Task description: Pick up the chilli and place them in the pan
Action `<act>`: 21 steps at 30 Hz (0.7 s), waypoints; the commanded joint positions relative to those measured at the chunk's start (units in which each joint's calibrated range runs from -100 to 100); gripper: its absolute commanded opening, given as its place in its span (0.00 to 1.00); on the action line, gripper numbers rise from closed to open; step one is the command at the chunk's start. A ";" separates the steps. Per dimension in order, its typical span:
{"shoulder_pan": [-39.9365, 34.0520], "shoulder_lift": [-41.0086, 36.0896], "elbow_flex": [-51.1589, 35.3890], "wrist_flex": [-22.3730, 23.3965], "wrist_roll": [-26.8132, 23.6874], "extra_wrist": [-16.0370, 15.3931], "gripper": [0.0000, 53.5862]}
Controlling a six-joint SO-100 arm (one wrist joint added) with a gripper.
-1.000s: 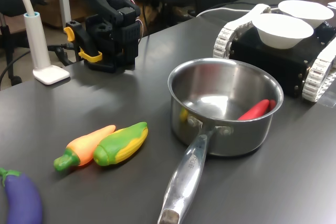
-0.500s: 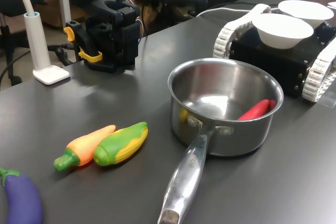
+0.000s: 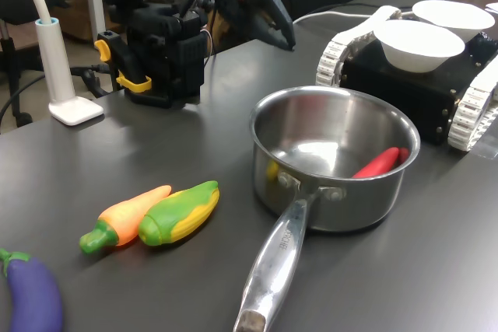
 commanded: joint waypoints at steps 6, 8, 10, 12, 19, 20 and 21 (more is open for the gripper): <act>0.56 -0.66 -0.10 5.40 -0.83 -0.59 0.00; 0.56 -0.66 -0.10 6.51 -0.93 -0.59 0.00; 0.56 -0.66 -0.01 7.19 -0.78 -0.59 0.00; 0.56 -0.66 0.36 7.53 -0.63 -0.59 0.00; 0.90 -0.66 3.90 9.41 0.34 -0.93 0.00; 1.36 -0.66 4.72 9.32 0.34 -0.93 0.00; 1.59 -0.66 5.45 8.98 0.29 -0.93 0.00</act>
